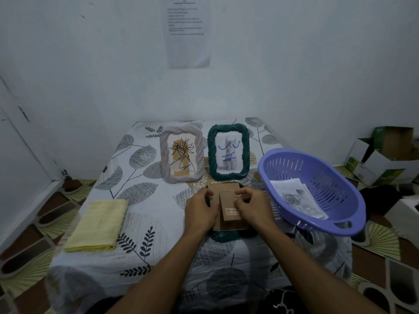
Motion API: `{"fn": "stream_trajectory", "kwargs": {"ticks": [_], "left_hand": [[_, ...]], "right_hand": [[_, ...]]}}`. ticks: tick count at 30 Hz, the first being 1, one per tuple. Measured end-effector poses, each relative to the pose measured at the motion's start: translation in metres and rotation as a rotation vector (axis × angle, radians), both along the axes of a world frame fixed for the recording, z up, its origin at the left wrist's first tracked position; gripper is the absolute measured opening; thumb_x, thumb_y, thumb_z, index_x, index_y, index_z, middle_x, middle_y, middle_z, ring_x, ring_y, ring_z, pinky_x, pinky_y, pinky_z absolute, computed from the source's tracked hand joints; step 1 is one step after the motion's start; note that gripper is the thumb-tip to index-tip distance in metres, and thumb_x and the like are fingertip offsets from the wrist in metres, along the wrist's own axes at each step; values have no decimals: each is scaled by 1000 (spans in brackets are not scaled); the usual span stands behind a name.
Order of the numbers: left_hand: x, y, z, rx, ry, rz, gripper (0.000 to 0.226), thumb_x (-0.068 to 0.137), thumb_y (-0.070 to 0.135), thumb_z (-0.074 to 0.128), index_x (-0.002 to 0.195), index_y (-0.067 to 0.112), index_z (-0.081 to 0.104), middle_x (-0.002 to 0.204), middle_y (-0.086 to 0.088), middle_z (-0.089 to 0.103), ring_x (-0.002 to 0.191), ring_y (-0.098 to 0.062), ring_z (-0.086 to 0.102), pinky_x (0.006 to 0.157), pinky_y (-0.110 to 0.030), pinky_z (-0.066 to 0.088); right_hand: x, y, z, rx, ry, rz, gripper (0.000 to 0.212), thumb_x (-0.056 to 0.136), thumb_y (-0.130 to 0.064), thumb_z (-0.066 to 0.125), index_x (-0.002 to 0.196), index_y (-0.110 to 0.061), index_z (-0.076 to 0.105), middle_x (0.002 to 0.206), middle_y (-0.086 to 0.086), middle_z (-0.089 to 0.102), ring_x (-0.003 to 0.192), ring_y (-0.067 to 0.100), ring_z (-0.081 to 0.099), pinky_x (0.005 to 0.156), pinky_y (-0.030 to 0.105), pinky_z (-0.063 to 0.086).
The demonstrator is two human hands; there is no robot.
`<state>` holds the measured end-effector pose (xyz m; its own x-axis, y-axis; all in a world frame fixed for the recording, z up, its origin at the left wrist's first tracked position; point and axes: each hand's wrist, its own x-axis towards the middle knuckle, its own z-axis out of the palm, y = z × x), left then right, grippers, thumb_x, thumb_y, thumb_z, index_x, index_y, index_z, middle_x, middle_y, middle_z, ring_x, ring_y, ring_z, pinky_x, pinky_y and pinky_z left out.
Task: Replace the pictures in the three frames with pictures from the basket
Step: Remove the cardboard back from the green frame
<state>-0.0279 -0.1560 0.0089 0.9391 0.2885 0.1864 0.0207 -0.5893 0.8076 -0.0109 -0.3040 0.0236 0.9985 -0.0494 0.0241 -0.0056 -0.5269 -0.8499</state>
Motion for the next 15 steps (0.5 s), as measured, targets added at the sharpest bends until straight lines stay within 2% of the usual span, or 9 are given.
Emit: {"fn": "stream_trajectory", "kwargs": {"ticks": [3, 6, 10, 13, 15], "left_hand": [[0, 0, 1, -29, -16, 2, 21, 83, 14, 68, 104, 16, 64, 96, 3, 64, 88, -11, 59, 78, -22, 46], [2, 0, 5, -170, 8, 8, 21, 82, 5, 67, 101, 13, 63, 97, 2, 64, 84, -13, 61, 74, -24, 49], [6, 4, 12, -349, 40, 34, 25, 80, -6, 61, 96, 13, 59, 94, 0, 64, 83, -15, 60, 68, -20, 49], [8, 8, 15, -505, 92, 47, 31, 78, -9, 63, 96, 15, 57, 90, -4, 65, 87, -19, 63, 77, -32, 55], [10, 9, 15, -541, 126, 39, 35, 78, -8, 65, 101, 15, 56, 88, -6, 66, 85, -20, 63, 80, -39, 56]], "right_hand": [[0, 0, -2, -4, -9, -9, 18, 85, -14, 62, 99, -26, 65, 83, -1, 69, 77, 14, 65, 71, 36, 56], [1, -1, -4, -21, -11, -13, 17, 85, -16, 62, 93, -31, 62, 82, -3, 69, 77, 15, 65, 76, 40, 55], [2, -1, -3, -12, -7, -9, 15, 85, -16, 62, 95, -27, 64, 82, 0, 69, 80, 18, 65, 79, 43, 55], [3, -1, -3, -13, -7, -2, 16, 86, -15, 62, 99, -24, 66, 82, 0, 69, 80, 18, 65, 78, 43, 56], [4, -1, -4, -2, -9, -1, 16, 86, -15, 62, 99, -24, 66, 81, -1, 69, 79, 17, 65, 77, 41, 56]]}}
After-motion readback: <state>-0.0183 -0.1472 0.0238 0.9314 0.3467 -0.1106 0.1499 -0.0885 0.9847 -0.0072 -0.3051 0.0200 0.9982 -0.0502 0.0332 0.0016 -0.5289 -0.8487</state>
